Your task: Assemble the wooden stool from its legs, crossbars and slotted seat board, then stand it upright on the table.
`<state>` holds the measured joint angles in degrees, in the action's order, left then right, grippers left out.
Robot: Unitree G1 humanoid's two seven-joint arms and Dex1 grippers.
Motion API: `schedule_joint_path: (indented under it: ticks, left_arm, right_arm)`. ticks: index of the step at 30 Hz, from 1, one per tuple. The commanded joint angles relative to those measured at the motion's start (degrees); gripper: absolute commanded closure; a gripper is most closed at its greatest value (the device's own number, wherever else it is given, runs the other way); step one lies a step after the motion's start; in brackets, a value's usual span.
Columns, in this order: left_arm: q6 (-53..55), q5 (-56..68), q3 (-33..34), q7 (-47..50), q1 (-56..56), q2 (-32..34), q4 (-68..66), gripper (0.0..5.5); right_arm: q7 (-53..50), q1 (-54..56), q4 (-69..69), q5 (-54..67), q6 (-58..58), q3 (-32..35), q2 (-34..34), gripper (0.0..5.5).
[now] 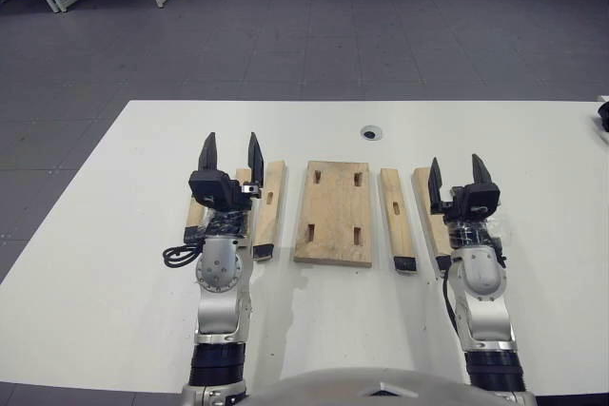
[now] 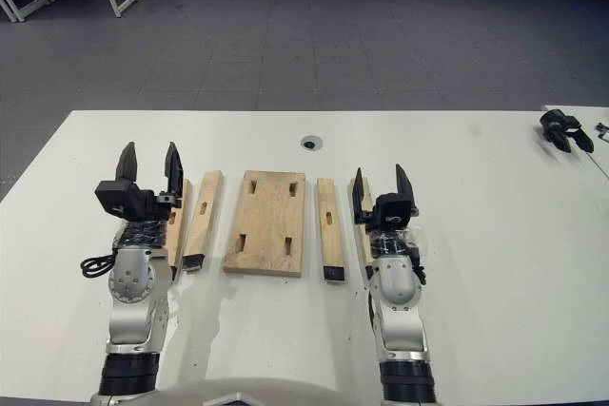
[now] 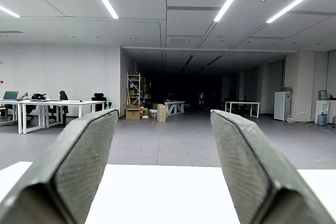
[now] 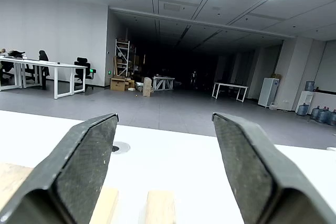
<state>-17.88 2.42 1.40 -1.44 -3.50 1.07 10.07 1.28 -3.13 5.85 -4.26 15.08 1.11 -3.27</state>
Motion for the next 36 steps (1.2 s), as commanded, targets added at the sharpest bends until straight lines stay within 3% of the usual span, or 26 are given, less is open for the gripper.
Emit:
schedule_joint_path:
  ticks: [1, 11, 17, 26, 36]
  left_arm:
    - [1.69, -0.15, 0.11, 0.51, 0.22, -0.5, -1.8, 2.27]
    - [2.88, 4.8, 0.38, -2.48, 3.57, -0.93, -4.03, 2.27]
    - [4.3, 3.8, 0.12, -1.3, 4.72, -1.61, -6.15, 2.27]
    - [4.66, -1.71, -1.73, -1.24, 0.13, -0.33, -4.97, 2.27]
    - [5.26, -3.19, -0.07, 0.55, 0.29, -0.14, -3.7, 2.27]
  right_arm:
    - [-0.57, 0.97, -0.1, -0.74, -2.42, -0.19, -0.15, 2.2]
    - [-1.34, 1.25, -0.83, -0.53, -2.55, 0.58, -0.66, 2.2]
    - [0.8, 1.99, -3.02, -0.79, -13.38, 0.96, -3.09, 2.2]
    - [2.39, 2.51, 2.23, -2.11, -15.44, -2.16, -3.67, 2.2]
    - [3.68, 4.76, 6.06, 4.02, -25.32, 1.39, -3.23, 2.2]
